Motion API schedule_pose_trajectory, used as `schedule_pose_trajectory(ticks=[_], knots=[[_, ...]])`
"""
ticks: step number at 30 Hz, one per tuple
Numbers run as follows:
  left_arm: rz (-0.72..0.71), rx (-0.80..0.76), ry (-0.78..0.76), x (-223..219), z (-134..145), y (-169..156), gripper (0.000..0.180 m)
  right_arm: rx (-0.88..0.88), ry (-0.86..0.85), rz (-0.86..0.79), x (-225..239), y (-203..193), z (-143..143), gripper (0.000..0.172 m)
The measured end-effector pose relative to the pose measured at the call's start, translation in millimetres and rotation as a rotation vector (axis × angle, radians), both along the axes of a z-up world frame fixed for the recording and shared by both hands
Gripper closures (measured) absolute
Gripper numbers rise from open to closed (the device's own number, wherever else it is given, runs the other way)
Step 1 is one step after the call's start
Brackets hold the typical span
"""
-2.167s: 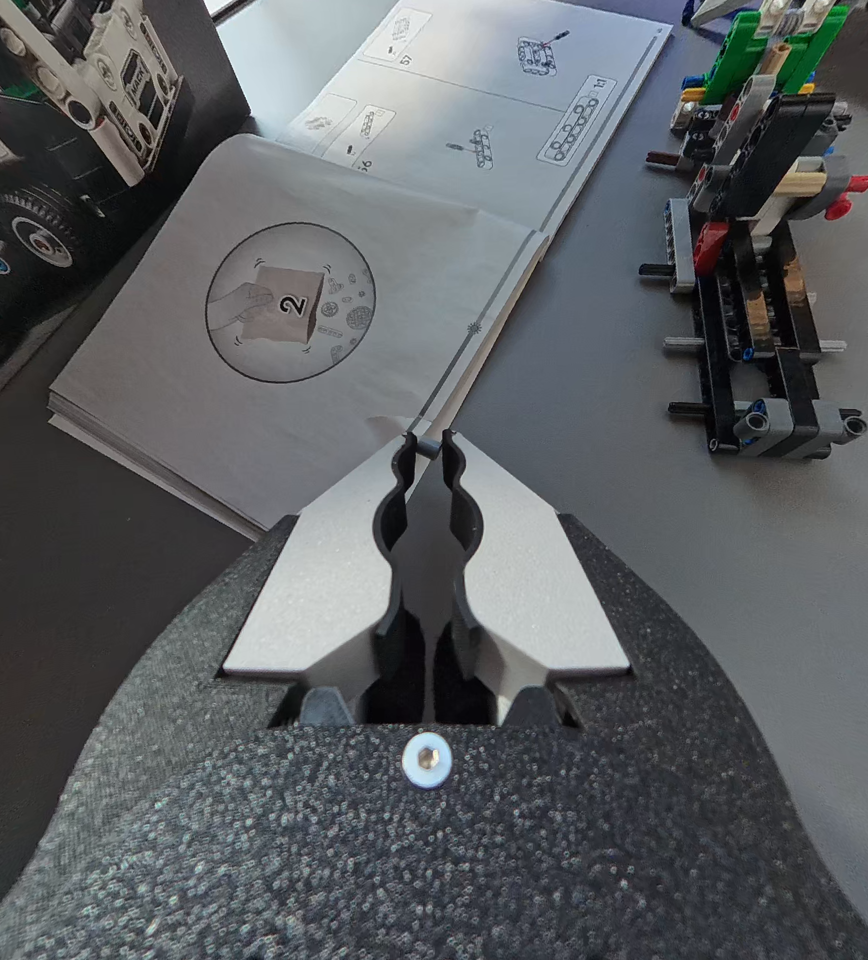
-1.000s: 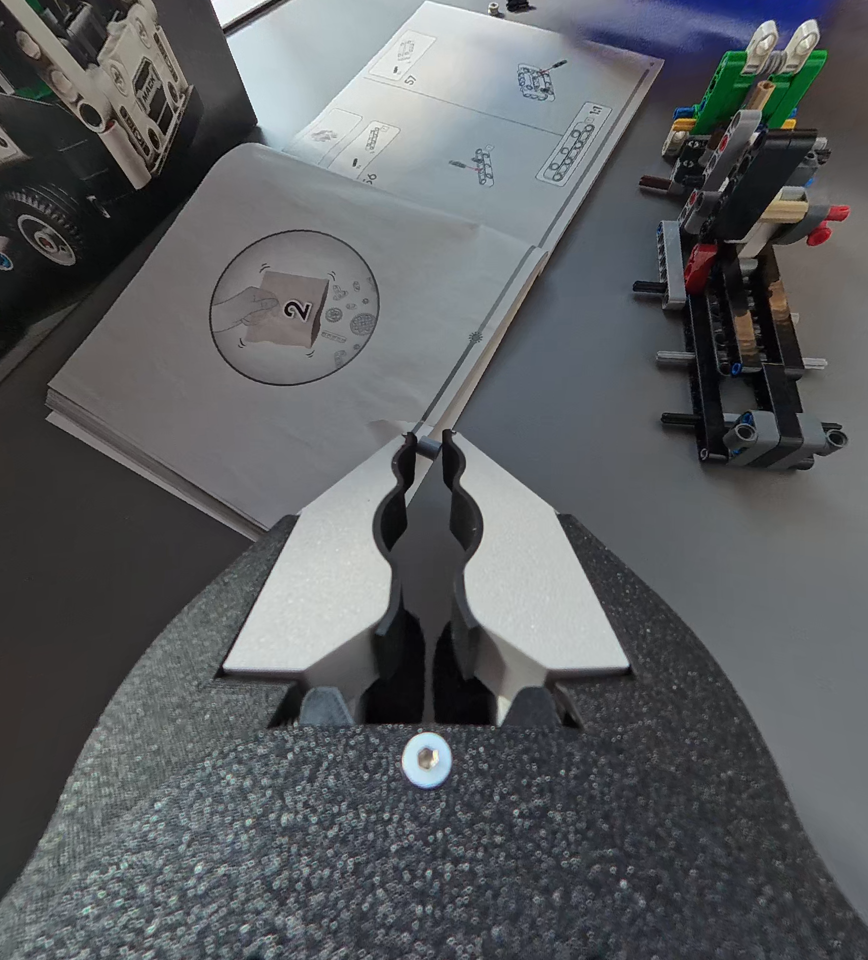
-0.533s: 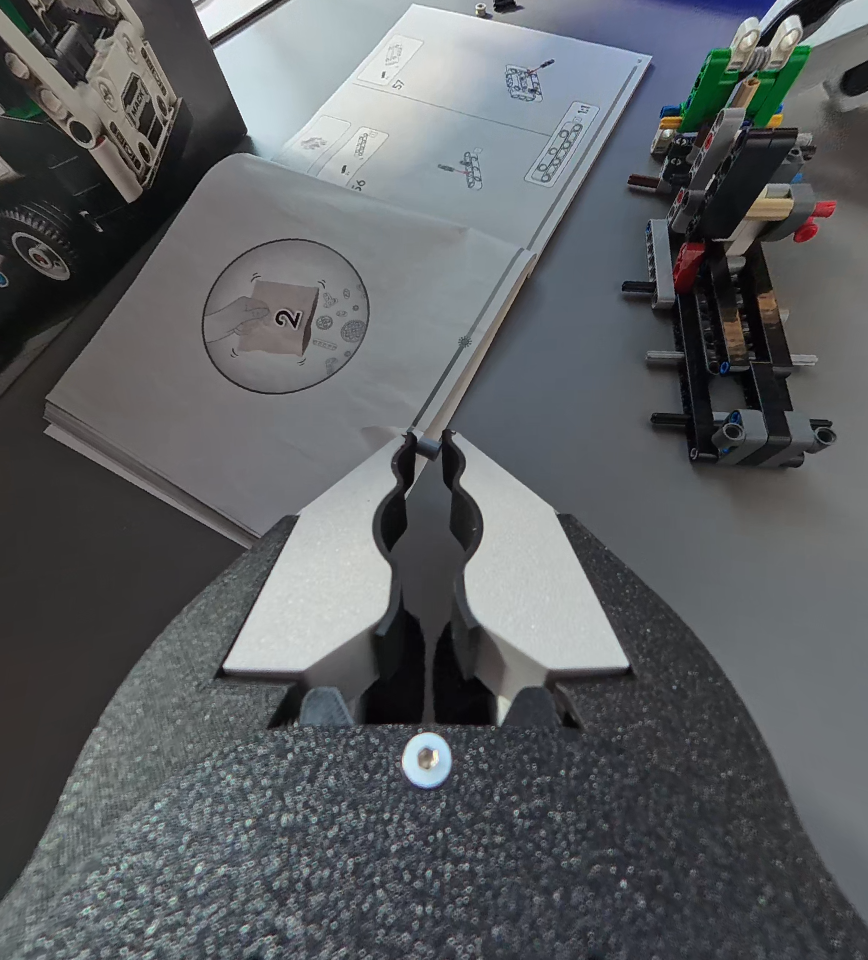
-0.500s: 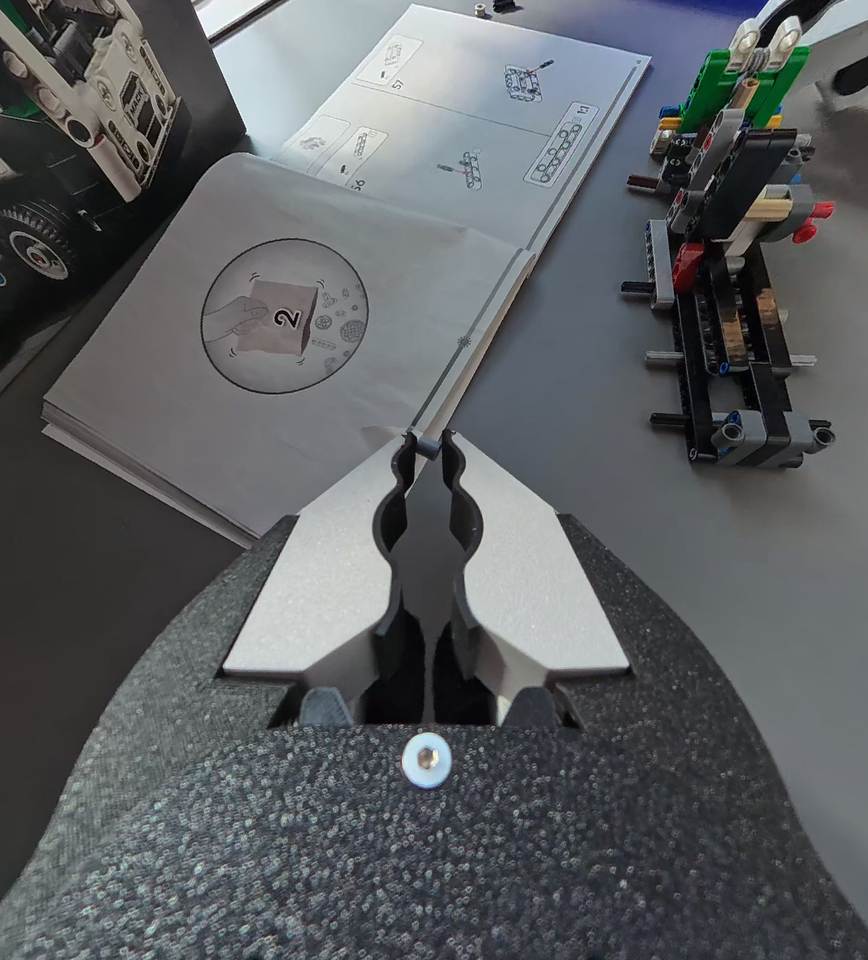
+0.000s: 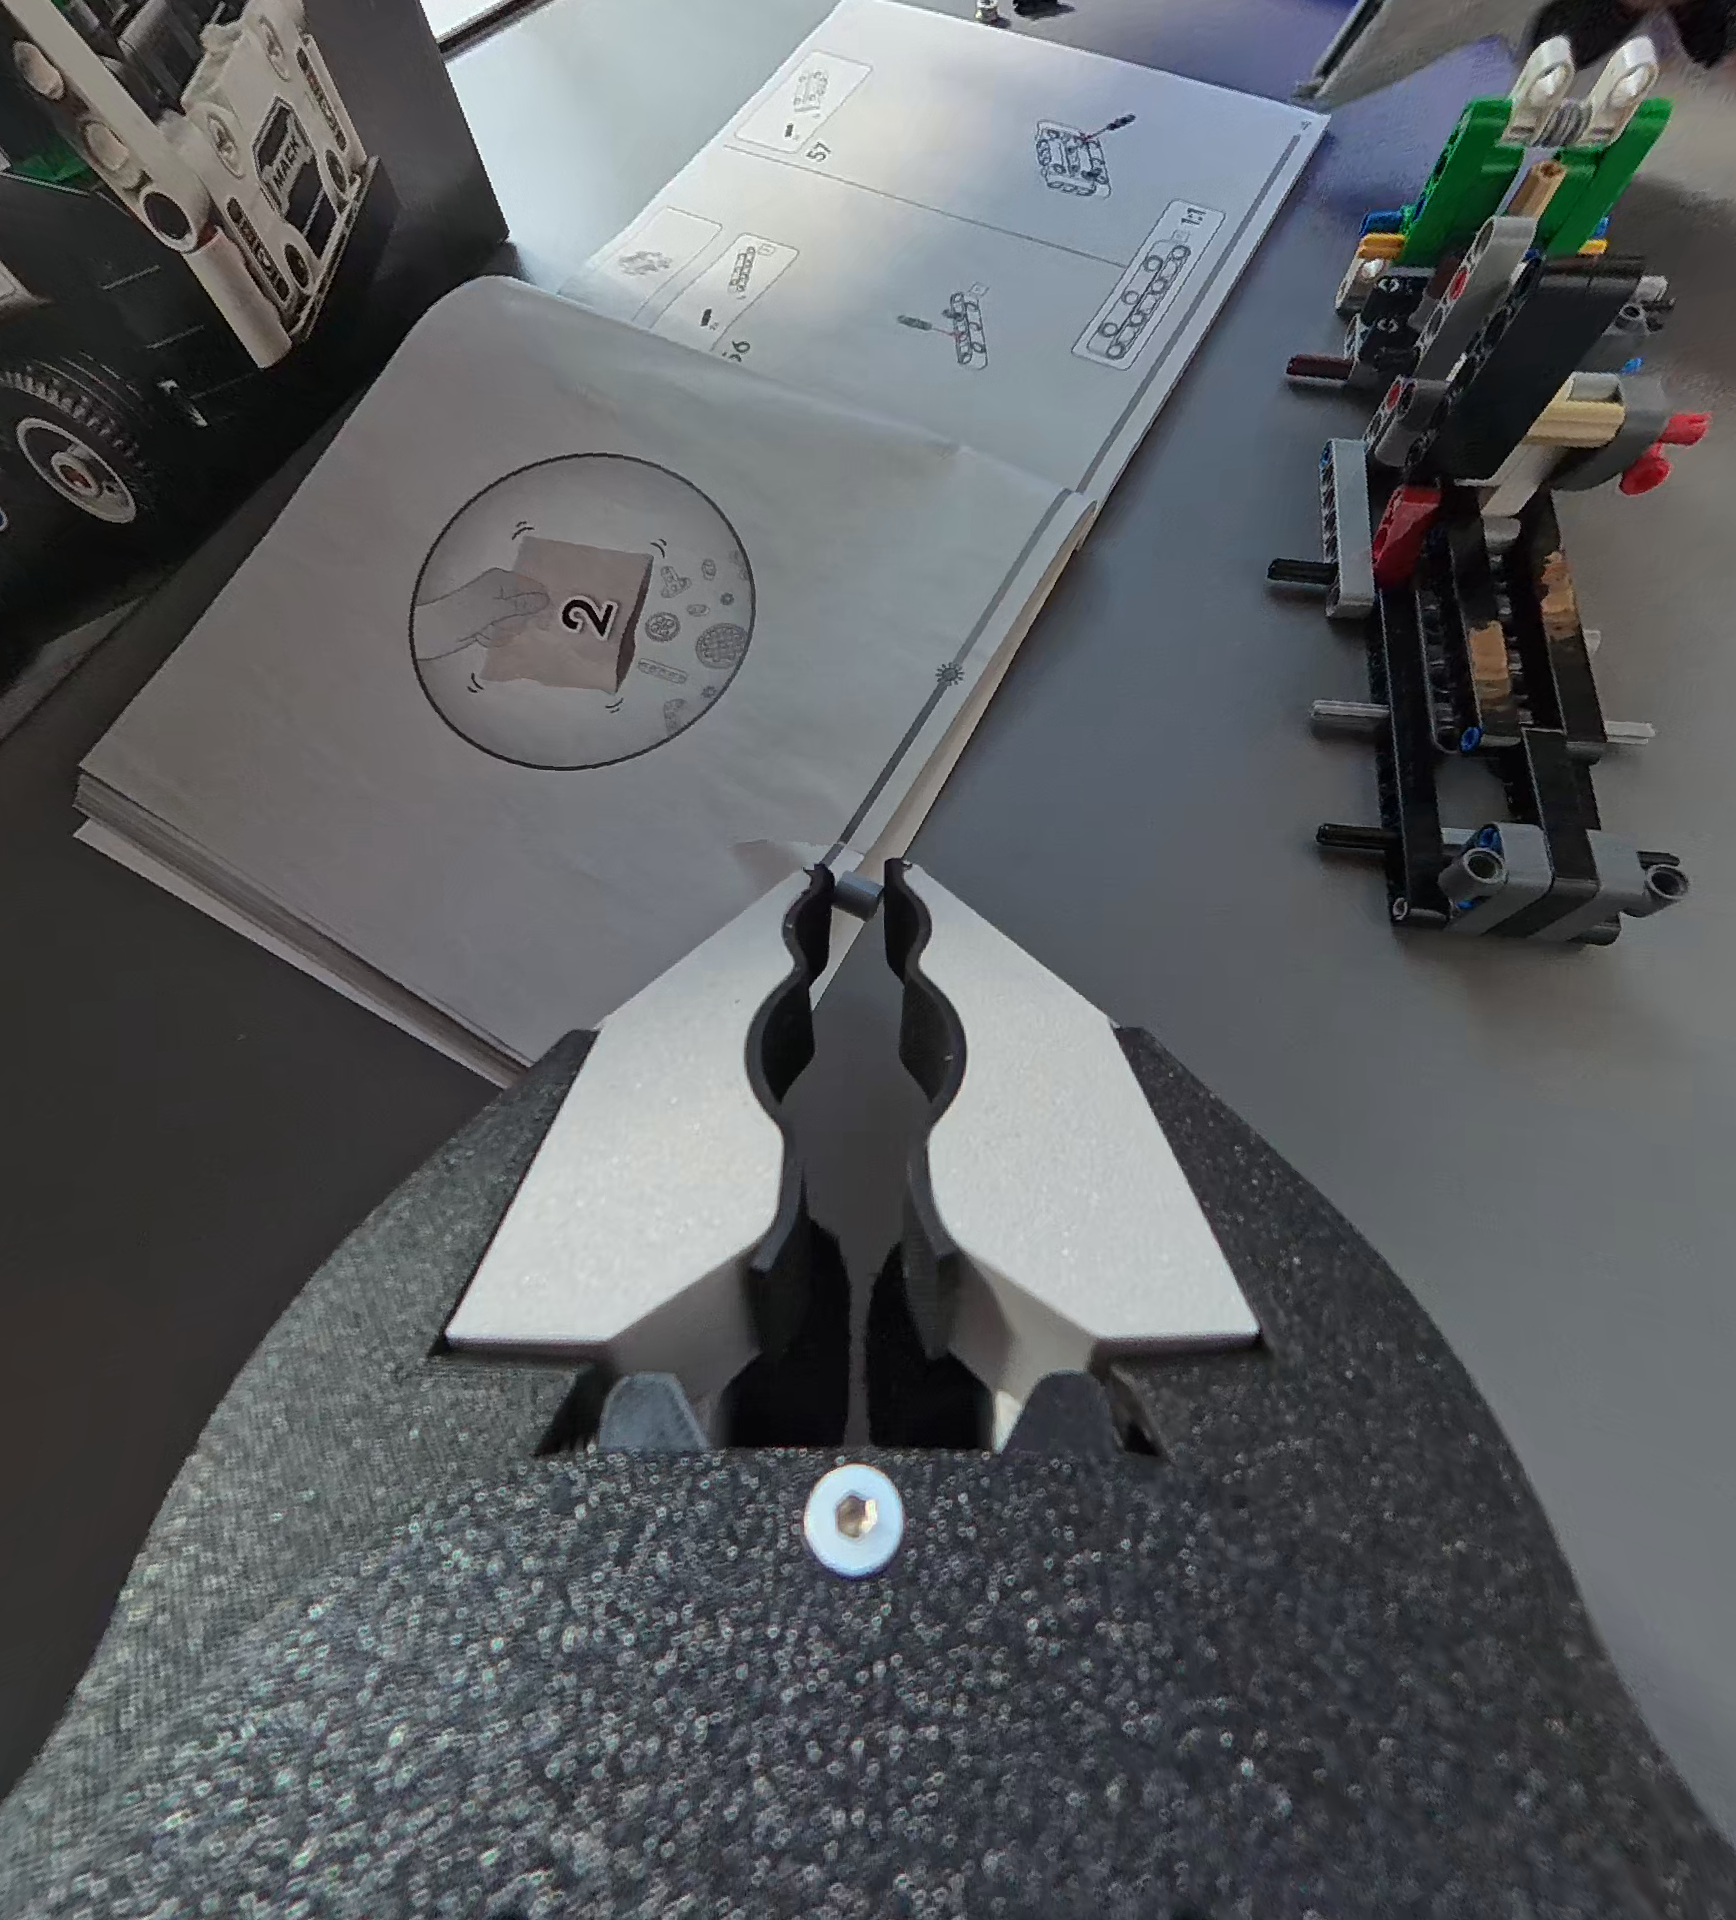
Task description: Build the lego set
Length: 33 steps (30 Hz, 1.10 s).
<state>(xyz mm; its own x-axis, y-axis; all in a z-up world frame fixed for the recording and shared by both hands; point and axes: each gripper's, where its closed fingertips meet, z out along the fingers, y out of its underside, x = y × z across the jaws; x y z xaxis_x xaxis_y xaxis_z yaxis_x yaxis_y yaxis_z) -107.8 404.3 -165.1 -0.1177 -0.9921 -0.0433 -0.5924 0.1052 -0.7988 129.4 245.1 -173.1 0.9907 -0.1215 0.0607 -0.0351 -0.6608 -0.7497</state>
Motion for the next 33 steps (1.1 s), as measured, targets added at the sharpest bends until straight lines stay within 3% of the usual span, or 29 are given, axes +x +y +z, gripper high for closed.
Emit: schedule_pose_trajectory(ticks=[1, 7, 15, 17, 21, 27, 31, 33], knots=[[-0.002, 0.0, 0.003, 0, -1, -1, 0.172, 0.003, -0.009, -0.07, 16, 2, 2, 0.168], [-0.016, 0.002, 0.008, 1, -2, -5, 0.172, -0.064, -0.036, -0.351, 97, 27, -13, 0.168], [-0.019, 0.004, -0.003, 1, 2, -5, 0.172, -0.088, -0.076, -0.355, 115, 41, -14, 0.167], [-0.028, -0.023, -0.017, 5, 4, -9, 0.173, -0.076, -0.061, -0.357, 115, 41, -13, 0.157], [-0.067, -0.047, -0.038, 29, 31, -26, 0.173, -0.018, -0.105, -0.332, 101, 26, 12, 0.153], [-0.255, 0.012, -0.022, 127, 87, -68, 0.173, 0.253, -0.037, -0.173, 6, -25, 53, 0.154], [-0.392, 0.093, 0.111, 225, 58, -86, 0.174, 0.48, 0.073, -0.132, -32, -61, 70, 0.154], [-0.392, 0.112, 0.156, 277, 40, -83, 0.173, 0.575, 0.087, -0.126, -36, -74, 75, 0.154]])
